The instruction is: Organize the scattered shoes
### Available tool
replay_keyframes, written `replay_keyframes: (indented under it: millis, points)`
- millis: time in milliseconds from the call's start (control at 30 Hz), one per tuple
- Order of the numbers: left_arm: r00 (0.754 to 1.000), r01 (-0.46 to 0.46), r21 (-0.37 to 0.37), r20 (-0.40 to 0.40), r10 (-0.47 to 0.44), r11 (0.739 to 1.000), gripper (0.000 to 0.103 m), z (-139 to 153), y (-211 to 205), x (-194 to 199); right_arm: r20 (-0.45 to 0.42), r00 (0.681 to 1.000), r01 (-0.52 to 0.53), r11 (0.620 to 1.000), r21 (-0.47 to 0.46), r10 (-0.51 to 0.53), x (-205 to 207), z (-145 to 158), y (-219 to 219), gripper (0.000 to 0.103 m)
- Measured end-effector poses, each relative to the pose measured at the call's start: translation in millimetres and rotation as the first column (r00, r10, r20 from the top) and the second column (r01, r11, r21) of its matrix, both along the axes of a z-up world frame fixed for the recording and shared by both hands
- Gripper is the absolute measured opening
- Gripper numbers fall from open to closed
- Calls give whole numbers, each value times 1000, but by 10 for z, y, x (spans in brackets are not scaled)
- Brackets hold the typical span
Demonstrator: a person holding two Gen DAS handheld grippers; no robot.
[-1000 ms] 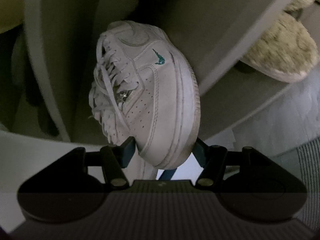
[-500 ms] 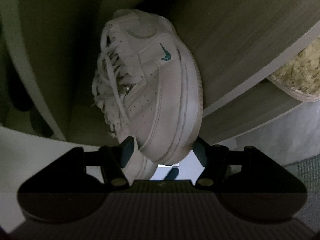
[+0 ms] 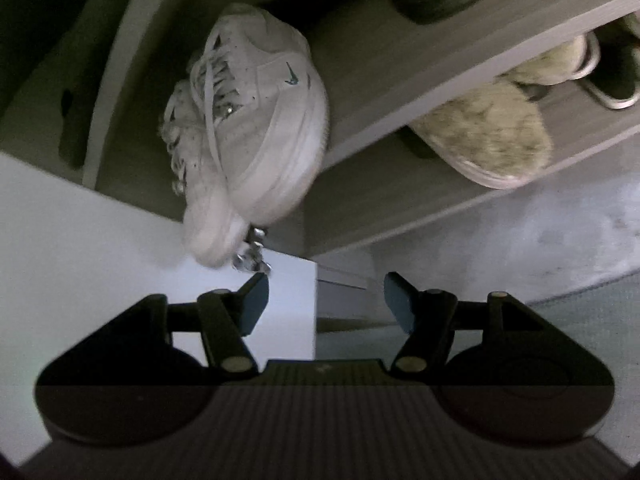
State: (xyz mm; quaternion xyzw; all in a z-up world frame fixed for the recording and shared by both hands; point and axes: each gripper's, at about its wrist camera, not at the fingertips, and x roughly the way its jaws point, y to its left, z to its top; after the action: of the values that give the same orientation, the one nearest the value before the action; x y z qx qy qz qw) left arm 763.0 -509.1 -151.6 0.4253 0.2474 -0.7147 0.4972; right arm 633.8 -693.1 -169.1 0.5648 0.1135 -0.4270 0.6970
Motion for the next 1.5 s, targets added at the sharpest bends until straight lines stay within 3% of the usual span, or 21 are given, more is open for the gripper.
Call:
replay_keyframes:
  millis: [133,233,367,500,633,733,967,1100,1200,1233,1267,1300,1333,1433,1467,1500]
  points:
    - [995,96,33,-36,-94,995,96,259,419,-154,-47,996,79,997,-5,-80,-187,168,398,67]
    - [976,202,48,-89,-197,978,96,573,819,-284,-89,988,124,992,-24,-125,-353,313,769,67]
    - [956,271,32,-125,-265,962,98,887,1091,-409,-138,967,209,977,-43,-213,-694,518,1254,67]
    - [917,380,3,-134,-376,925,98,1201,1358,-637,-157,924,343,937,-56,-348,-1212,726,1720,67]
    - [894,432,-19,-120,-431,901,98,1326,1528,-928,-191,846,493,867,-71,-497,-1897,930,2357,67]
    - [879,461,-37,-112,-462,886,98,1392,1659,-1208,-222,776,590,804,-77,-591,-2355,1014,2893,67]
    - [859,504,-58,-75,-507,862,99,1467,2212,-2186,-270,581,792,609,-26,-768,-3194,913,4576,67]
    - [822,564,-134,-1,-570,814,102,1556,2766,-2798,-330,503,843,537,-15,-799,-3391,890,5432,67]
    - [769,630,-134,-30,-638,765,102,1585,3289,-3318,-382,422,887,461,-14,-822,-3564,805,6074,66]
    - [764,635,-131,-35,-644,761,102,1581,3343,-3366,-404,352,921,389,-9,-844,-3683,741,6363,67]
    - [742,660,-110,-59,-668,743,102,1557,3536,-3540,-414,290,947,321,-4,-863,-3780,677,6609,67]
    - [713,691,-86,-79,-697,718,102,1506,3708,-3688,-423,242,963,269,-2,-873,-3849,623,6811,67]
    - [703,702,-81,-81,-707,707,102,1482,3768,-3736,-433,199,975,221,-2,-879,-3912,568,6997,67]
    - [608,788,-36,-115,-786,615,102,1290,4085,-4009,-470,125,990,142,-2,-874,-4086,286,7426,66]
    - [591,802,-27,-120,-798,597,102,1241,4131,-4040,-486,108,992,124,0,-867,-4143,163,7542,66]
    - [552,830,-7,-131,-824,557,102,1120,4203,-4075,-499,92,995,103,5,-862,-4178,67,7623,66]
